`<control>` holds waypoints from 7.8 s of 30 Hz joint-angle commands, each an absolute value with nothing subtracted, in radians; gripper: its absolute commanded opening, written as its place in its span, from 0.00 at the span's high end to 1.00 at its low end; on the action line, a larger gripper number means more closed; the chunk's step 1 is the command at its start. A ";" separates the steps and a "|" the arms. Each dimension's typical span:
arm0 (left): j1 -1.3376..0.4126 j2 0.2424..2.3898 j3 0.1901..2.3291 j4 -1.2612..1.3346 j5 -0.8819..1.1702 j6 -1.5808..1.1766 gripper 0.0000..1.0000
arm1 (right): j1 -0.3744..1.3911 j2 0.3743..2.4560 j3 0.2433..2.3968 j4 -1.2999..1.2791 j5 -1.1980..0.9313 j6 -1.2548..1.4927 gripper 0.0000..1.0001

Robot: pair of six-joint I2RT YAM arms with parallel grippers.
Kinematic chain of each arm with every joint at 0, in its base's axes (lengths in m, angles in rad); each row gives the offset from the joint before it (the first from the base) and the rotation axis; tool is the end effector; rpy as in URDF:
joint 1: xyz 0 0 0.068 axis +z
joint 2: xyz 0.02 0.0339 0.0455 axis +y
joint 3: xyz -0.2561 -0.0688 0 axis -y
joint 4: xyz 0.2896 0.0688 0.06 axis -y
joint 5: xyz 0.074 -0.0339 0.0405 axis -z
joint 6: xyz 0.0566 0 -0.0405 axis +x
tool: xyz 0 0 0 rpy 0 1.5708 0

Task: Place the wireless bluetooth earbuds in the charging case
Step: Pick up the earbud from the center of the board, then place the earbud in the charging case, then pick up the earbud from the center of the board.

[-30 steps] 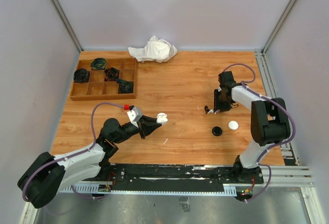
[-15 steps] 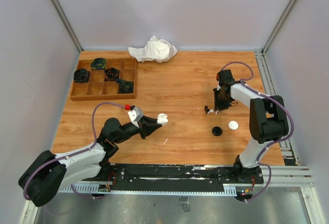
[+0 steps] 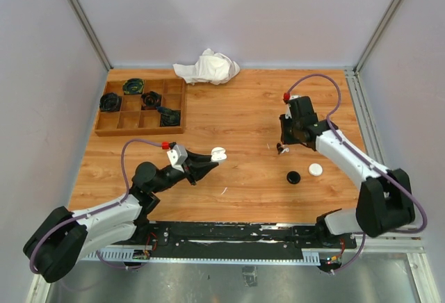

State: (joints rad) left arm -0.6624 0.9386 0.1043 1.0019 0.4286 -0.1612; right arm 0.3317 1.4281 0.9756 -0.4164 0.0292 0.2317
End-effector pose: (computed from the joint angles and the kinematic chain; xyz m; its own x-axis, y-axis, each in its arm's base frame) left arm 0.1680 -0.1608 0.1668 -0.0118 -0.1759 -0.9843 0.8922 0.4427 -0.0898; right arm 0.3358 0.1139 0.1946 -0.7734 -0.0236 -0.6335 -0.1337 0.9829 0.1266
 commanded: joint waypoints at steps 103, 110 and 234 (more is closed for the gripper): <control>-0.690 0.934 0.038 1.322 0.280 -0.052 1.00 | 1.151 1.015 0.855 0.118 0.211 -0.123 0.43; -0.690 0.933 0.026 1.265 0.249 -0.064 1.00 | 1.021 1.009 0.932 -0.162 0.220 0.015 0.40; -0.690 0.930 0.101 1.223 0.395 -0.043 1.00 | 0.584 1.109 0.960 -0.217 -0.109 0.245 0.78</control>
State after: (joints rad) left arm -0.6842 0.9165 0.0635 1.1488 0.3607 -0.0338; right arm 0.5133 1.1614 0.9722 -0.3092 -0.0776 0.2424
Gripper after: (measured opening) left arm 0.231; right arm 0.224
